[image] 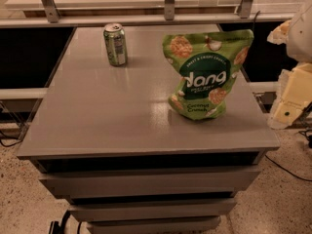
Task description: Move green rice chip bag near green can
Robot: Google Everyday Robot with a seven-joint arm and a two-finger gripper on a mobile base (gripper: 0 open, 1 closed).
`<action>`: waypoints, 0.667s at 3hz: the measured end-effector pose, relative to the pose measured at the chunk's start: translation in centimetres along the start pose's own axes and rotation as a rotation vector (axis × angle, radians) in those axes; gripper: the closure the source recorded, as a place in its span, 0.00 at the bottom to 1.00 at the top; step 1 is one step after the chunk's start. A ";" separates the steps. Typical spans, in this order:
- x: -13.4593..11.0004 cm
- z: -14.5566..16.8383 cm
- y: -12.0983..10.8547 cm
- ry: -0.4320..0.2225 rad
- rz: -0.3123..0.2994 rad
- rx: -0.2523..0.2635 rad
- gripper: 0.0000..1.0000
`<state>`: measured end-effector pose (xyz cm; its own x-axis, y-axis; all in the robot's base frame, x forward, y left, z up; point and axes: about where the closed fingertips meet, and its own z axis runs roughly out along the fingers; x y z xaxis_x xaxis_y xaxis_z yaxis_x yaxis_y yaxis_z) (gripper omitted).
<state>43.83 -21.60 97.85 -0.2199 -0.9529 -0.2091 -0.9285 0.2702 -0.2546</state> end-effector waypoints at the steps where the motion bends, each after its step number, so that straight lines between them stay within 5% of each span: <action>1: 0.0 0.0 0.0 0.000 0.000 0.000 0.00; 2: -0.3 -0.2 -0.3 -0.026 -0.003 0.011 0.00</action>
Offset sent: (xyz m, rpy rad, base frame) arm 0.0064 0.0021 0.0021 0.0505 -0.0215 0.0181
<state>44.10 -21.46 98.17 -0.2093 -0.9498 -0.2327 -0.9257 0.2692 -0.2658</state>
